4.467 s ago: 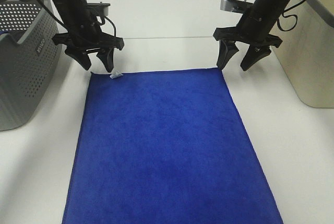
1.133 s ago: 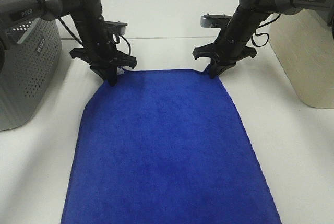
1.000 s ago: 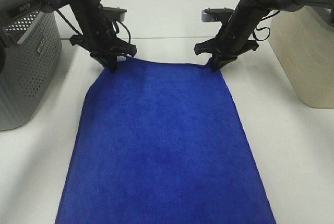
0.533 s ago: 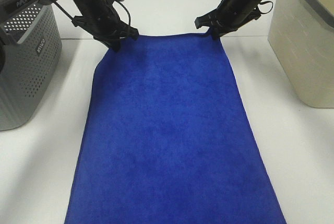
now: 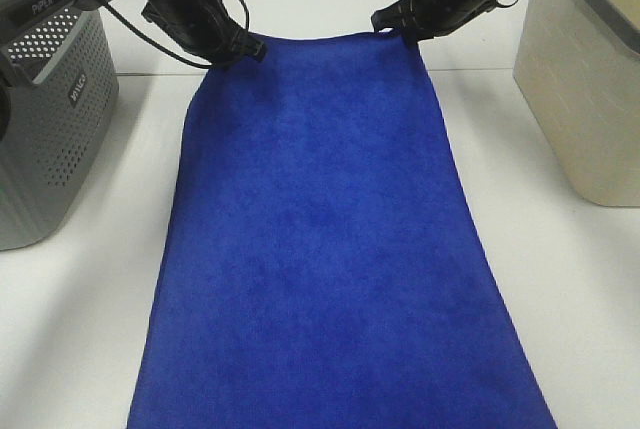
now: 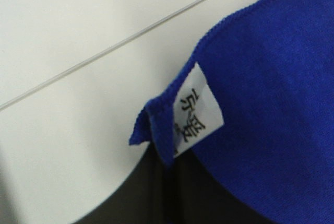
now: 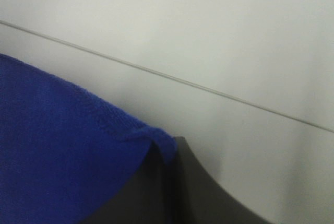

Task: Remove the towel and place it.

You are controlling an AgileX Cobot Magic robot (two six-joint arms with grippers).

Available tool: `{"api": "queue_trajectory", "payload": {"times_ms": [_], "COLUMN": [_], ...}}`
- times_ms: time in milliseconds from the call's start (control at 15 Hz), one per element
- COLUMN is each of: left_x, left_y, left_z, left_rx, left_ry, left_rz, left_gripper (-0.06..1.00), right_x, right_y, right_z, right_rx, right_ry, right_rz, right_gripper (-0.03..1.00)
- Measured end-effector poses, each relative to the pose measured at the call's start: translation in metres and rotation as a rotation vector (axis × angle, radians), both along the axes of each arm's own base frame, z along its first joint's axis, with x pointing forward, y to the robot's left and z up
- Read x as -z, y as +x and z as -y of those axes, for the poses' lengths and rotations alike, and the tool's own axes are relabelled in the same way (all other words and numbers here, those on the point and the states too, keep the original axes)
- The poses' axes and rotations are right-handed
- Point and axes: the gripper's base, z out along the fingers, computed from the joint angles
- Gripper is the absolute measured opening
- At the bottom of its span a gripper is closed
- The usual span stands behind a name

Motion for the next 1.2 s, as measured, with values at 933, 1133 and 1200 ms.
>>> {"api": "queue_trajectory", "payload": {"times_ms": [933, 1133, 1200], "left_x": [0.009, 0.015, 0.018], "left_y": [0.017, 0.019, 0.020], "left_z": [-0.001, 0.000, 0.000], "left_rx": [0.022, 0.024, 0.025], "left_ry": [0.044, 0.041, 0.042], "left_rz": [0.204, 0.216, 0.221], "left_gripper": [0.01, 0.01, 0.01], "right_x": [0.009, 0.027, 0.028], "right_y": [0.011, 0.013, 0.014], "right_z": [0.000, 0.000, 0.000], "right_rx": [0.021, 0.017, 0.019], "right_ry": [0.009, -0.002, -0.001], "right_rz": [0.124, 0.101, 0.112], "right_gripper": [0.02, 0.02, 0.02]}}
